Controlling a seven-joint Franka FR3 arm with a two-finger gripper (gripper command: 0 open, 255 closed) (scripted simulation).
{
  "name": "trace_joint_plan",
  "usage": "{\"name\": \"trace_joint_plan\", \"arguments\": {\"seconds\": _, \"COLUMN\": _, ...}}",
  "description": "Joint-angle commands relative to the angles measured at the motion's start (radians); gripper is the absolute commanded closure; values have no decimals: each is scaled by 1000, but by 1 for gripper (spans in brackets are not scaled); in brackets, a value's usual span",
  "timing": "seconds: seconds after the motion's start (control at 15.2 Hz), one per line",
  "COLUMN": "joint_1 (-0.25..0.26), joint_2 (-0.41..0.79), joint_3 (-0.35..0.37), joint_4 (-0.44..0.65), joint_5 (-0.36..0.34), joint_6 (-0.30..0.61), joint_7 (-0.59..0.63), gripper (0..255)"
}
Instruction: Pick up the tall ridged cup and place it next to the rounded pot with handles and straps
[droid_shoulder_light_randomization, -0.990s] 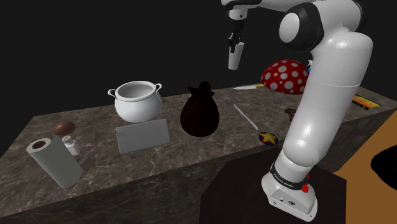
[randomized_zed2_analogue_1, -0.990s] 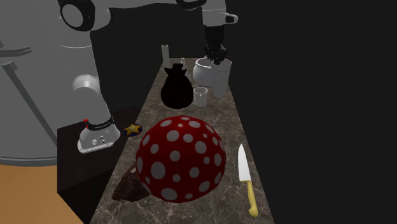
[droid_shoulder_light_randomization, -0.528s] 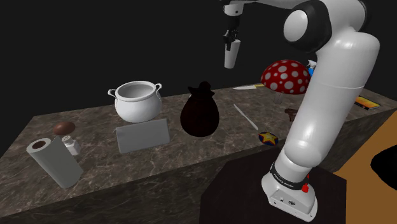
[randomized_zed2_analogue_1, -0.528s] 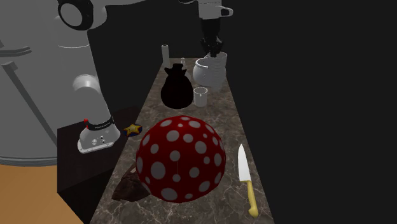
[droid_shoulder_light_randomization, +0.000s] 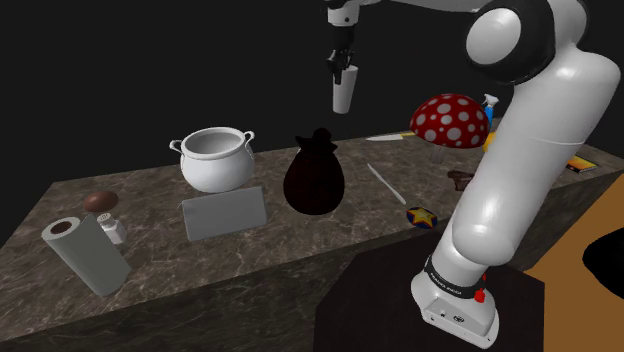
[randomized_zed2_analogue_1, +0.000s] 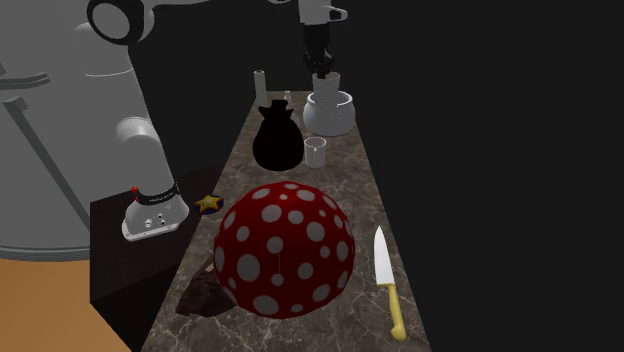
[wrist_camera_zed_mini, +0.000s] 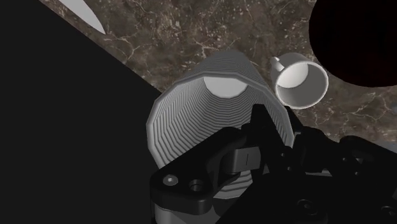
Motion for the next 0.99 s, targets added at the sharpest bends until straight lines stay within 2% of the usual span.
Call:
{"name": "trace_joint_plan", "arguments": {"seconds": 0.0, "joint_1": 27, "joint_2": -26, "joint_3": 26, "joint_4": -33, "joint_5": -13, "joint_6": 4, "joint_7": 56, "gripper": 255}}
{"name": "trace_joint_plan", "arguments": {"seconds": 0.46, "joint_1": 108, "joint_2": -32, "joint_3": 113, "joint_4": -36, "joint_5": -20, "joint_6": -13, "joint_7": 223, "gripper": 255}}
{"name": "trace_joint_plan", "arguments": {"seconds": 0.92, "joint_1": 185, "joint_2": 15, "joint_3": 193, "joint_4": 22, "joint_5": -14, "joint_6": -40, "joint_7": 379, "gripper": 255}}
